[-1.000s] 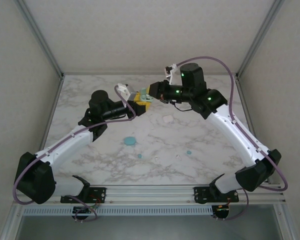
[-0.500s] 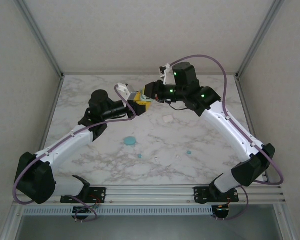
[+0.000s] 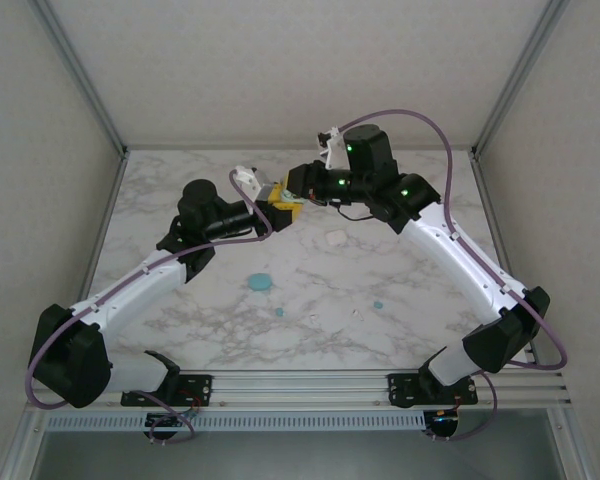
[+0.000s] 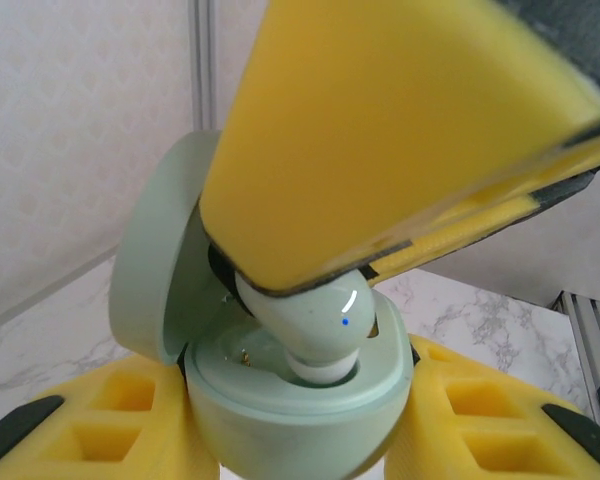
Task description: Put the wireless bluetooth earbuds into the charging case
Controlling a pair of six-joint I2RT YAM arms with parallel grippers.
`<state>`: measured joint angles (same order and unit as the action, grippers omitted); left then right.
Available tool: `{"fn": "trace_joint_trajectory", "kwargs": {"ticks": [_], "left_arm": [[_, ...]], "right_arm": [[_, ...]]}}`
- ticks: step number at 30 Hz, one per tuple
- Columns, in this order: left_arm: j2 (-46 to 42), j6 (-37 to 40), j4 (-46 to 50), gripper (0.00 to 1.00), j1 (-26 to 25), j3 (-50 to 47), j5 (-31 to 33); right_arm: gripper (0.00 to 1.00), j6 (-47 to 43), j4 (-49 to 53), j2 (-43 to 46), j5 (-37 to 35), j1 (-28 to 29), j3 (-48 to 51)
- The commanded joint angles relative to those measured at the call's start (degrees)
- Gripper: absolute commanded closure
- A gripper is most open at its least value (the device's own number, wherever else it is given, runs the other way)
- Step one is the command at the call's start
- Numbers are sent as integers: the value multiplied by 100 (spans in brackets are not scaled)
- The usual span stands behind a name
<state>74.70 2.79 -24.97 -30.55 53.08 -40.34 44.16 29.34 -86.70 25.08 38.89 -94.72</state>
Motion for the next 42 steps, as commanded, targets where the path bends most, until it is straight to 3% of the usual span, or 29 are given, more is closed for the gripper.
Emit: {"fn": "trace_joint_trajectory", "kwargs": {"ticks": [1, 18, 42], "left_arm": [[-8, -85, -407, 69, -66, 187, -9], [1, -70, -469, 69, -66, 203, 20], [71, 2, -368, 69, -66, 179, 7]], "right_arm": [[78, -112, 150, -43, -122, 92, -5], [70, -332, 739, -14, -651, 118, -253], [62, -367, 522, 309, -554, 124, -399]]}}
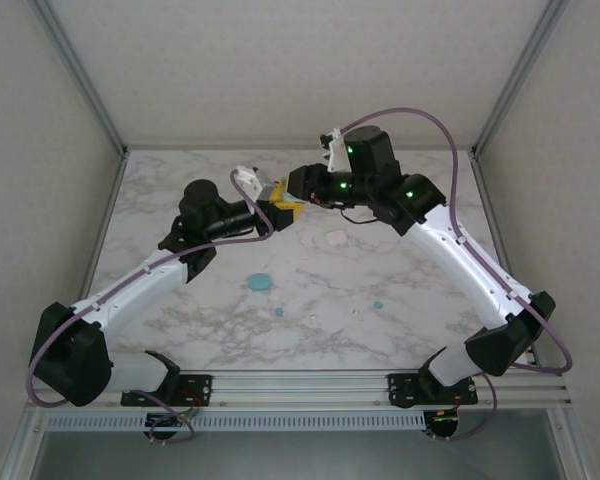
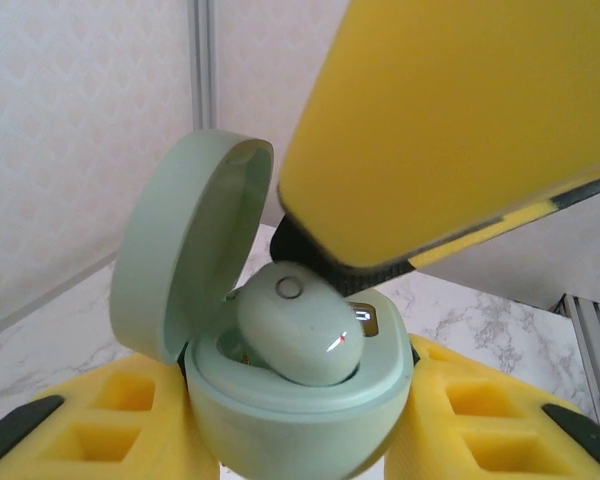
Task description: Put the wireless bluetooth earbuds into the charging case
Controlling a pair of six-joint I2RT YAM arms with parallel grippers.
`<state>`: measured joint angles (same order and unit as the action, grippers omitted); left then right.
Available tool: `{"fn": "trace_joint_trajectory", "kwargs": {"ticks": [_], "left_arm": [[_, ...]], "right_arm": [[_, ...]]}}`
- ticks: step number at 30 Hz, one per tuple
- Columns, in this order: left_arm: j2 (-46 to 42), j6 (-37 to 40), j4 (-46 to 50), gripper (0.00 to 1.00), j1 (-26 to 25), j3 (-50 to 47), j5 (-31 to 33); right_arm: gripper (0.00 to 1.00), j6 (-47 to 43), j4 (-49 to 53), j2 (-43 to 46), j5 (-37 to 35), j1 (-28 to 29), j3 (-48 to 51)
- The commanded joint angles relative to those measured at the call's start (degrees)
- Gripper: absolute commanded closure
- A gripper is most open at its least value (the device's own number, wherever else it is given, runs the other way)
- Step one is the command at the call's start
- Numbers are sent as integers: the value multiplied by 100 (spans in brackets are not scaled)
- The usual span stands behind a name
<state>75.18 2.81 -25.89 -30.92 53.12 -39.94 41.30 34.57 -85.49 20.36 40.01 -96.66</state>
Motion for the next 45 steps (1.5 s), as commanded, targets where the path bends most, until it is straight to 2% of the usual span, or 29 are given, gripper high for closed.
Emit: {"fn": "trace_joint_trajectory", "kwargs": {"ticks": [1, 9, 15, 19, 29, 35, 38, 45], "left_arm": [[13, 2, -276, 69, -28, 171, -29], [19, 57, -224, 69, -26, 182, -25], [24, 269, 44, 69, -46, 248, -74], [-73, 452, 251, 69, -56, 262, -127], [-223, 510, 311, 69, -121, 252, -195], [-224, 411, 192, 69, -151, 251, -134], [-198, 322, 90, 69, -151, 264, 30], [-75, 121, -190, 69, -151, 308, 88]], "right_arm": [[62, -72, -12, 207, -84, 8, -208], [62, -155, -126, 502, -166, 7, -210], [64, -457, 398, 652, -1274, -26, -364], [63, -501, 602, 523, -1591, -137, -569], [52, -440, 1113, -551, -870, -624, -1511], [48, -506, 1335, -1118, 341, -683, -1761], [46, -459, 1111, -1022, 866, -680, -1429], [40, -249, 489, -342, 1374, -776, -427]]}}
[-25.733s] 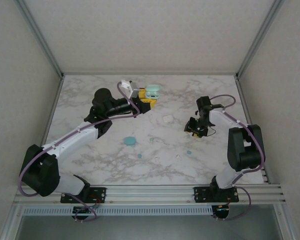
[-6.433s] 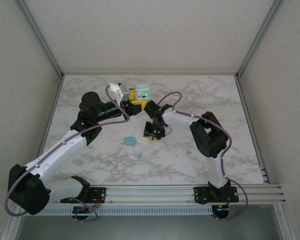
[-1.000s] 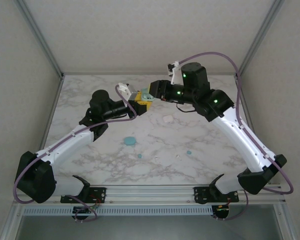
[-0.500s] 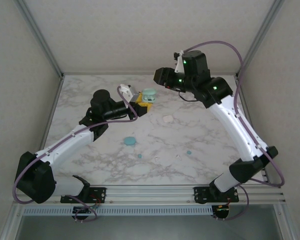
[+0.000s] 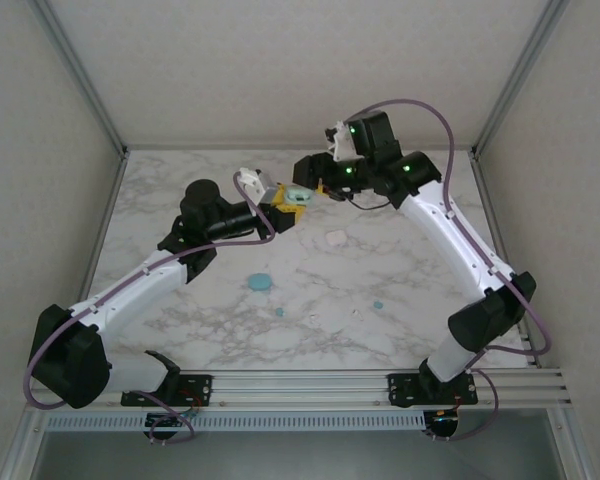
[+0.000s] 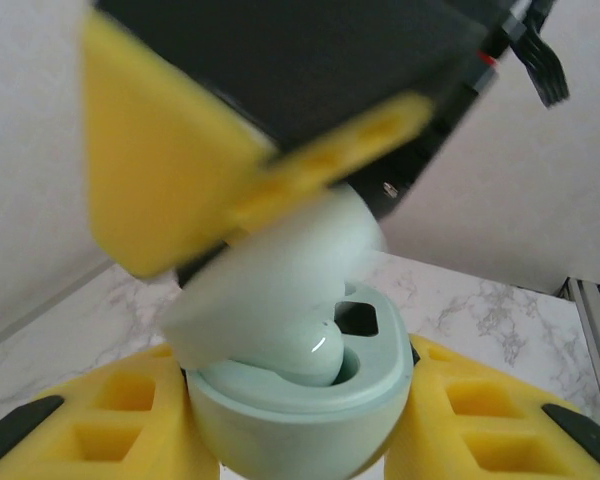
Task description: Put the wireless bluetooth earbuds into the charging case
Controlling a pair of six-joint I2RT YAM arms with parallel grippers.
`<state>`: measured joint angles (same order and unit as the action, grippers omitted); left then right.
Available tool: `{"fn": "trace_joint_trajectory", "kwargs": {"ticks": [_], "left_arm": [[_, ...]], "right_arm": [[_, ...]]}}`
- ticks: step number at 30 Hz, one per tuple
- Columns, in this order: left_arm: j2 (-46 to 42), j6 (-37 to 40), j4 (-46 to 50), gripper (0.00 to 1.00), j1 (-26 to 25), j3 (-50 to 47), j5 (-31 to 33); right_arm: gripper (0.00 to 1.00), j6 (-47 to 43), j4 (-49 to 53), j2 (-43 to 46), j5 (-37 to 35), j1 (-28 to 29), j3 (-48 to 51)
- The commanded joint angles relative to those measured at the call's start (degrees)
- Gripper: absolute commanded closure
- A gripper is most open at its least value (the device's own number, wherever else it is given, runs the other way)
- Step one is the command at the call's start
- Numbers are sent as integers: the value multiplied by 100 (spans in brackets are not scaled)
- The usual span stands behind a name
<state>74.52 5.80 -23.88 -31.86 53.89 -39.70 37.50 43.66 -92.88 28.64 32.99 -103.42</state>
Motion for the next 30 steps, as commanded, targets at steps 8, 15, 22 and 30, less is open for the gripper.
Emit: {"fn": "trace_joint_trajectory", "kwargs": {"ticks": [8, 15, 22, 30], "left_arm": [[63, -298, -543, 69, -49, 333, -80], [159, -562, -811, 68, -56, 403, -325], [177, -550, -779, 68, -58, 446, -300], [194, -484, -688, 68, -58, 456, -223]], "right_arm": [[36, 1002, -1757, 857, 1696, -375, 1313], [38, 1856, -2915, 860, 2503, -543, 1901], [46, 2333, -3592, 850, 2786, -548, 2174], [66, 2280, -3487, 894, 2795, -556, 2253]]}}
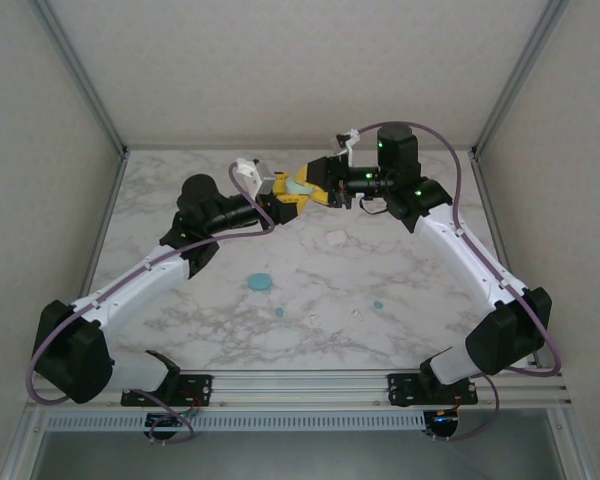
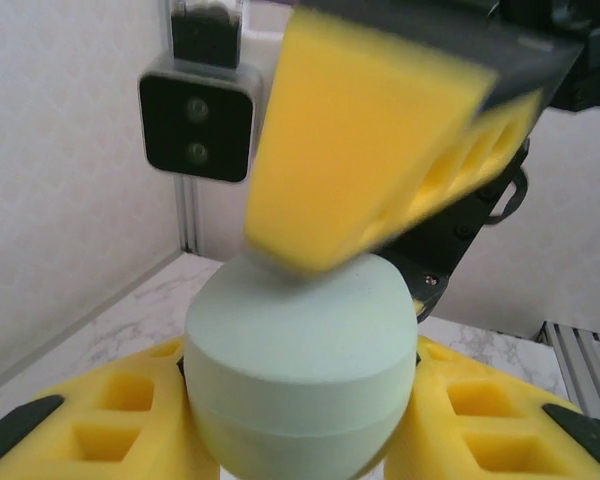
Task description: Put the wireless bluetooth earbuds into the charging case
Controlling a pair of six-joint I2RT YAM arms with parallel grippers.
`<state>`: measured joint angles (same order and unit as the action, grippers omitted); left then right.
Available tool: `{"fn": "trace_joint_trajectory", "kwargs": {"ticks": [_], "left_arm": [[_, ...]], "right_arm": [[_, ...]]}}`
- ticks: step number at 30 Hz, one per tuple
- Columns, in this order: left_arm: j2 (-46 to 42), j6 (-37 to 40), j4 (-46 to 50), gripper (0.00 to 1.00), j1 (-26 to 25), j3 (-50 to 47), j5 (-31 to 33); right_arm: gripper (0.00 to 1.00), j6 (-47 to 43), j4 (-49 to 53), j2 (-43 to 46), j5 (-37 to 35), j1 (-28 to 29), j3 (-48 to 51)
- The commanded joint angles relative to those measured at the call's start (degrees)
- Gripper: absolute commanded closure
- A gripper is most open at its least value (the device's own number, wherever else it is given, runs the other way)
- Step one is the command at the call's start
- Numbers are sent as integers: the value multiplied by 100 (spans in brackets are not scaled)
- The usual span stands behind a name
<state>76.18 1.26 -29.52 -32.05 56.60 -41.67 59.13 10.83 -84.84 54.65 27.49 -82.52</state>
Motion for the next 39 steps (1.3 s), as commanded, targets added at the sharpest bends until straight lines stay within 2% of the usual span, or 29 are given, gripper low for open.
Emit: {"fn": "trace_joint_trajectory", "kwargs": {"ticks": [1, 6, 12, 13, 20, 23, 28, 31, 39], "left_arm": [[18, -14, -110, 68, -39, 186, -17], [11, 58, 19, 64, -31, 183, 54], [-47, 249, 312, 43, -32, 97, 294], [-80, 267, 330, 39, -29, 38, 359], [-743, 326, 652, 28, 96, -765, 845], [-1235, 229, 807, 27, 126, -1174, 1295], [-2108, 94, 1294, 25, 164, -1604, 2164], [-2507, 60, 1625, 23, 182, -1706, 2629], [-2819, 76, 2076, 22, 226, -1705, 2867]], "right_arm": [[72, 62, -138, 98, 147, -5, 165], [81, 140, -348, 139, -29, -1, 335], [84, 126, -571, 298, -454, -10, 482], [84, 80, -559, 322, -580, -14, 492], [82, -585, -197, 151, -1891, -43, 686], [82, -920, 138, -367, -2556, -44, 780], [82, -815, -727, -1639, -2360, 58, 898], [82, -853, -782, -2342, -2474, 173, 681], [82, -1137, -476, -3496, -2724, 399, -32]]}}
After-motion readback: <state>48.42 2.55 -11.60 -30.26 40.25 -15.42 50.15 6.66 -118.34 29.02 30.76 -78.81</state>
